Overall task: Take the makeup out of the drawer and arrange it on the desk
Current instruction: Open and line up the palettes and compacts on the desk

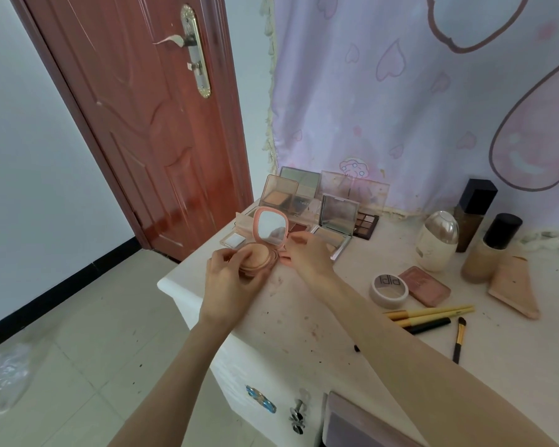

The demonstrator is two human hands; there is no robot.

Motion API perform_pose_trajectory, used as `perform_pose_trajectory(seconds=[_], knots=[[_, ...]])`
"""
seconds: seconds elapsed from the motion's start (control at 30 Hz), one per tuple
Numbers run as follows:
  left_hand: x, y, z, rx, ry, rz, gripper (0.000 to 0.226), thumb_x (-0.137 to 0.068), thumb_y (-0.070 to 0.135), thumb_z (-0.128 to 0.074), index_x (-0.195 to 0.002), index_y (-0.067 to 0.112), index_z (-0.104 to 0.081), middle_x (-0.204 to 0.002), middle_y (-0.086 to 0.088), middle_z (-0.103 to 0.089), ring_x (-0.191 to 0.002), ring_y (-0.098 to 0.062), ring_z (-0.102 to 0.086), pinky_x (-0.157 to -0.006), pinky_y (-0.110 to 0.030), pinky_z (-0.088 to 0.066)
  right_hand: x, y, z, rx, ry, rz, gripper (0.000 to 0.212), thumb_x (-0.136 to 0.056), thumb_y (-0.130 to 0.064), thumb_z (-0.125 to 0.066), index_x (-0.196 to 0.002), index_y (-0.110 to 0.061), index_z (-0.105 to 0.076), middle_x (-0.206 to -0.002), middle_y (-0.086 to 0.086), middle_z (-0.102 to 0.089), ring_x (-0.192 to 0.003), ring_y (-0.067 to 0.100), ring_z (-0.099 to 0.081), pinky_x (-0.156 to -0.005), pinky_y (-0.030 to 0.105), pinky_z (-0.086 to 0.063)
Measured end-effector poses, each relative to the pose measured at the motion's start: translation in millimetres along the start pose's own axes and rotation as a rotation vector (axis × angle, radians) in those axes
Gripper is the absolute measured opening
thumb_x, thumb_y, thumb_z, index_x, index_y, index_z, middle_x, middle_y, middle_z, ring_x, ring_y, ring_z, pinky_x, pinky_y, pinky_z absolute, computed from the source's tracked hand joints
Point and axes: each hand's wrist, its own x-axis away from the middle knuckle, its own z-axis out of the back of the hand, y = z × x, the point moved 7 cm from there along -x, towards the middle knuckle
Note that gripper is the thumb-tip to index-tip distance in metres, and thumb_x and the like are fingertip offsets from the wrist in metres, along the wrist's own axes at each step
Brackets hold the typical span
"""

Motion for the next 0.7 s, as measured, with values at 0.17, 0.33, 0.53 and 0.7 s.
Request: perform_pose_trajectory(seconds=[0.17, 0.33, 0.53, 0.7], knots=[[-2, -4, -2, -0.011, 0.012, 0.008, 0.048, -0.079, 0.034, -0.07, -0.123, 0.018, -0.059, -0.121, -0.008, -0.048, -0.116, -0.022, -0.038, -0.093, -0.016, -0.025, 0, 2, -4, -0.007, -0.017, 0.008, 0.03, -0.091, -0.012, -0.049, -0.118, -0.002, -0.059, -0.12, 0.015, -0.062, -0.113, 0.028, -0.057, -0.1, 0.044, -0.044], [-3, -7, -4, -0.046, 0.026, 0.016, 0.046, -0.08, 0.033, -0.069, -0.123, 0.017, -0.059, -0.123, -0.011, -0.05, -0.116, -0.026, -0.04, -0.094, -0.023, -0.03, 4, 1, -7, -0.015, -0.078, 0.01, 0.025, -0.091, -0.011, -0.052, -0.113, -0.005, -0.061, -0.11, 0.013, -0.065, -0.108, 0.028, -0.06, -0.099, 0.045, -0.045], [2, 3, 0, -0.124, 0.064, -0.011, 0.049, -0.08, 0.032, -0.07, -0.125, 0.014, -0.058, -0.129, -0.016, -0.049, -0.119, -0.034, -0.041, -0.097, -0.042, -0.037, 22, 1, 13, -0.034, -0.141, 0.013, 0.027, -0.091, -0.013, -0.049, -0.115, -0.002, -0.056, -0.095, 0.006, -0.063, -0.099, 0.028, -0.064, -0.096, 0.045, -0.048], [24, 28, -5, -0.145, 0.115, -0.13, 0.04, -0.082, 0.013, -0.066, -0.121, 0.009, -0.058, -0.125, -0.012, -0.054, -0.117, -0.034, -0.046, -0.097, -0.043, -0.031, 35, -14, 70, 0.08, -0.063, 0.191, 0.017, -0.089, -0.012, -0.057, -0.103, -0.014, -0.067, -0.097, -0.002, -0.064, -0.089, 0.013, -0.062, -0.087, 0.025, -0.051]])
